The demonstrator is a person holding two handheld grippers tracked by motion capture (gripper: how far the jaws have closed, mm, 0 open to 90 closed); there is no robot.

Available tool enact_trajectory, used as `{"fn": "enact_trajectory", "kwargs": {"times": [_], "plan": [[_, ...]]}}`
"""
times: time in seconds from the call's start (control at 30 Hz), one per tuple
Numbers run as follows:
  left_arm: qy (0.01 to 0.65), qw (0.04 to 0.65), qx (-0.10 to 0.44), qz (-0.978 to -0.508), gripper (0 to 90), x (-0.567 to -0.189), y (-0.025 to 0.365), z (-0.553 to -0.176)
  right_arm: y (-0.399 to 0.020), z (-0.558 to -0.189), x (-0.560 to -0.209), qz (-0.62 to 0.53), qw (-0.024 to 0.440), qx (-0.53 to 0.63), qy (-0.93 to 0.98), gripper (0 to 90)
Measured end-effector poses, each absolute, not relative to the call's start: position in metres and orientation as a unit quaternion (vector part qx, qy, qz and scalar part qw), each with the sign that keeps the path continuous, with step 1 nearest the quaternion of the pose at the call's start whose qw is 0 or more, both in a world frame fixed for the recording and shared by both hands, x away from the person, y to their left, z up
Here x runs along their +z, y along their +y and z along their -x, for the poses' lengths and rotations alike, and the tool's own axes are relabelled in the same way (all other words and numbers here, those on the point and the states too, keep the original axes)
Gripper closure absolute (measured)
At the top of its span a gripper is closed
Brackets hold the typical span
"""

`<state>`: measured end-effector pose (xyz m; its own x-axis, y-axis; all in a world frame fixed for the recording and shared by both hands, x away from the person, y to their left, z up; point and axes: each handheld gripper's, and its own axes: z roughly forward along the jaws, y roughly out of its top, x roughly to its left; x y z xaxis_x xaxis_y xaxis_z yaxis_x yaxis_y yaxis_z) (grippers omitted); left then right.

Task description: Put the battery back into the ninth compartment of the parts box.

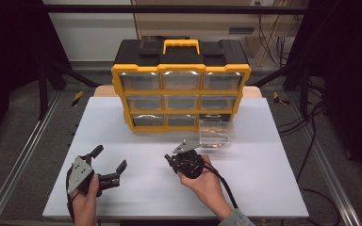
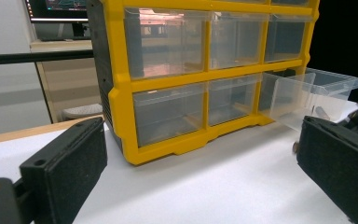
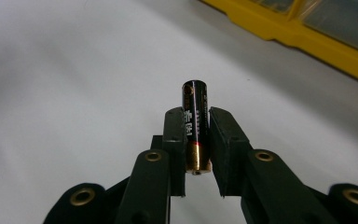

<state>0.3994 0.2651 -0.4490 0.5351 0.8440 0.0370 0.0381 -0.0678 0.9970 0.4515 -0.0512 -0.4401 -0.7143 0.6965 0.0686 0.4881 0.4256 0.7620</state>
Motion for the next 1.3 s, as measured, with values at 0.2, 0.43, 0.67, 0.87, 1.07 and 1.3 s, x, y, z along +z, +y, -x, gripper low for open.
{"fn": "enact_trajectory", "kwargs": {"times": [0.2, 0.43, 0.67, 0.87, 1.07, 1.3], "plan": [[0.343, 0.590, 0.342, -0.646, 1.4, -0.449, 0.265, -0.398, -0.077, -0.452, -0.422, -0.353, 0.146, 0.421, 0.823, 76.7], [0.344, 0.585, 0.346, -0.647, 1.5, -0.449, 0.266, -0.396, -0.117, -0.457, -0.399, -0.369, 0.170, 0.445, 0.798, 76.7], [0.347, 0.580, 0.349, -0.648, 1.4, -0.450, 0.267, -0.396, -0.161, -0.465, -0.380, -0.398, 0.183, 0.469, 0.767, 76.7], [0.346, 0.582, 0.348, -0.649, 1.4, -0.450, 0.267, -0.396, -0.188, -0.469, -0.367, -0.410, 0.200, 0.471, 0.755, 76.7], [0.344, 0.582, 0.348, -0.649, 1.4, -0.450, 0.266, -0.396, -0.206, -0.474, -0.358, -0.419, 0.210, 0.471, 0.747, 76.7], [0.343, 0.582, 0.348, -0.651, 1.4, -0.450, 0.266, -0.396, -0.216, -0.482, -0.353, -0.423, 0.216, 0.461, 0.750, 76.7]]}}
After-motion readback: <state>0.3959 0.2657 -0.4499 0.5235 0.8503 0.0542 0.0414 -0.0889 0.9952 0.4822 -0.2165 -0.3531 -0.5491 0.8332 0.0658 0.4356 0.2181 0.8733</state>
